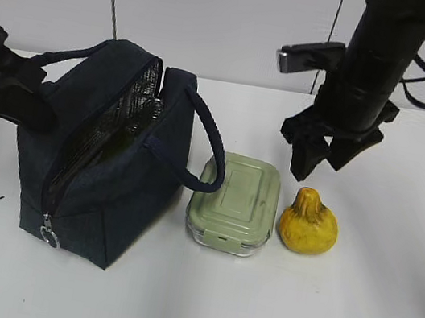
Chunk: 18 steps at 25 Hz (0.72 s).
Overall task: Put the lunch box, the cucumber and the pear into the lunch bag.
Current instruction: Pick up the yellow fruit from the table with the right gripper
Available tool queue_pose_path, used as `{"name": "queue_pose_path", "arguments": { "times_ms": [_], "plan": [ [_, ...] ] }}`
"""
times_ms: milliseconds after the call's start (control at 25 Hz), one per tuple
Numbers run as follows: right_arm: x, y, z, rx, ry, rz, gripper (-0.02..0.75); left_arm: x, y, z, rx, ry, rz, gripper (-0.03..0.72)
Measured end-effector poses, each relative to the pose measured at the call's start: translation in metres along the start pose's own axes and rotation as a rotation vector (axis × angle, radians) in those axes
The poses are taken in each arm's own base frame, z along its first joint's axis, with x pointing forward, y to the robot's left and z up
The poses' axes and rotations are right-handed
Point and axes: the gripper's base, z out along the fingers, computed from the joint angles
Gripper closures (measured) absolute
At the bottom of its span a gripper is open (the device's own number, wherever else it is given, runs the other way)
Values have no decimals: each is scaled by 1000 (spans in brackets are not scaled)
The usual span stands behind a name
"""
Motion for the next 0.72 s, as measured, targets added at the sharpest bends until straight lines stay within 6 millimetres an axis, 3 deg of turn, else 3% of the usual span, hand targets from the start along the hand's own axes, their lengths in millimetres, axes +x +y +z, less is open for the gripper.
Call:
{"name": "queue_pose_path", "arguments": {
  "times_ms": [320, 400, 640, 720],
  "plan": [
    [20, 3, 31, -36, 123, 7, 267, 0, 0, 0, -1, 0, 1, 704],
    [20, 3, 34, -37, 124, -2, 309, 0, 0, 0, -1, 0, 1, 704],
    [18, 2, 39, -35, 122, -8, 545, 0, 0, 0, -1, 1, 1, 704],
    [18, 2, 39, -35, 122, -11, 579, 0, 0, 0, -1, 1, 1, 704]
  ]
}}
